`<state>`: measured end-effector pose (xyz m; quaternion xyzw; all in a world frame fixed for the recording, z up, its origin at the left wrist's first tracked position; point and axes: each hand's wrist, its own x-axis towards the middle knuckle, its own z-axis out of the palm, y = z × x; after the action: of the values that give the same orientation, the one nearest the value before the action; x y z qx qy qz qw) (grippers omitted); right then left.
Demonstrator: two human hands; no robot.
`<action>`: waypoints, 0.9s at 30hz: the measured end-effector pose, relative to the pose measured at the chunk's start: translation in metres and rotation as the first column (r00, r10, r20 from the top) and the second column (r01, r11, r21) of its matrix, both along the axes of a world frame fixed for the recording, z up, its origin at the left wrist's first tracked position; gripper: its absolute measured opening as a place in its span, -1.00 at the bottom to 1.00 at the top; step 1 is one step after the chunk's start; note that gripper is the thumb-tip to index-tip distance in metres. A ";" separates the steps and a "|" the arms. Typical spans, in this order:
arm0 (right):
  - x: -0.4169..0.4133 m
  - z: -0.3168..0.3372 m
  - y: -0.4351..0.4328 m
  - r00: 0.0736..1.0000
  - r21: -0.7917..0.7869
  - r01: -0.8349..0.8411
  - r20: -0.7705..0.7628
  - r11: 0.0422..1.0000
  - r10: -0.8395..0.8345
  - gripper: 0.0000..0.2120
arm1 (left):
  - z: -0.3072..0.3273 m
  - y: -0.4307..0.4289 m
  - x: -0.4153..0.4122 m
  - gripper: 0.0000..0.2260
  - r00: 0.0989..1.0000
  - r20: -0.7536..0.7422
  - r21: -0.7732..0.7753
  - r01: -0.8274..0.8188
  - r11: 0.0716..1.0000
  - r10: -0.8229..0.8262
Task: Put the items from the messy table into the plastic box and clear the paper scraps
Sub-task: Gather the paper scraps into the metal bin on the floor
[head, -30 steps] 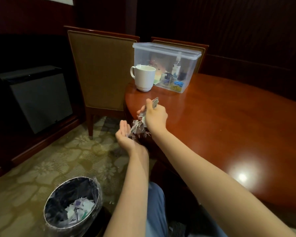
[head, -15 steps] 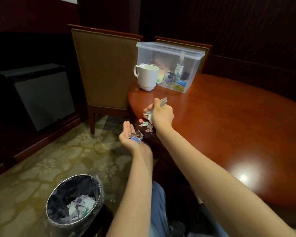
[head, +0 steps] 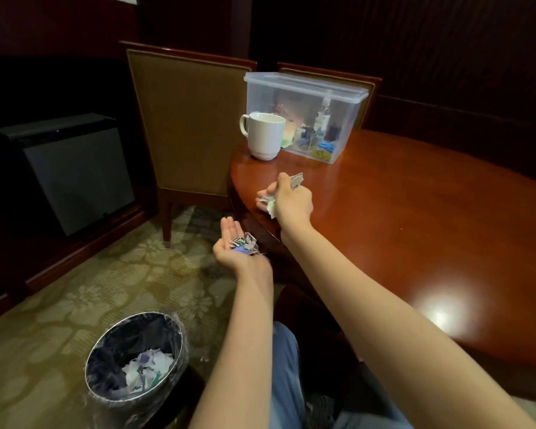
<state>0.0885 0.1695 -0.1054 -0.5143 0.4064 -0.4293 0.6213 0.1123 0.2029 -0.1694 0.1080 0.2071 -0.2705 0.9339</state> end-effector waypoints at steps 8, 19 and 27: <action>0.008 -0.002 0.012 0.995 -0.005 -0.097 0.024 0.995 0.097 -0.62 | -0.006 0.004 -0.004 -0.56 0.992 -0.118 -0.083 0.033 0.996 -0.043; 0.006 0.000 0.021 0.989 0.033 -0.088 0.125 0.996 0.083 -0.62 | -0.006 0.017 -0.009 -0.58 0.956 -0.252 -0.213 0.094 0.972 -0.148; 0.019 -0.007 0.031 0.978 0.073 -0.123 0.176 0.990 0.109 -0.60 | 0.001 0.035 -0.007 -0.61 0.936 -0.297 -0.272 0.108 0.956 -0.190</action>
<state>0.1079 0.2006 -0.1120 -0.4719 0.3384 -0.4174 0.6989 0.1057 0.2374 -0.1688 -0.0410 0.3111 -0.3792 0.8705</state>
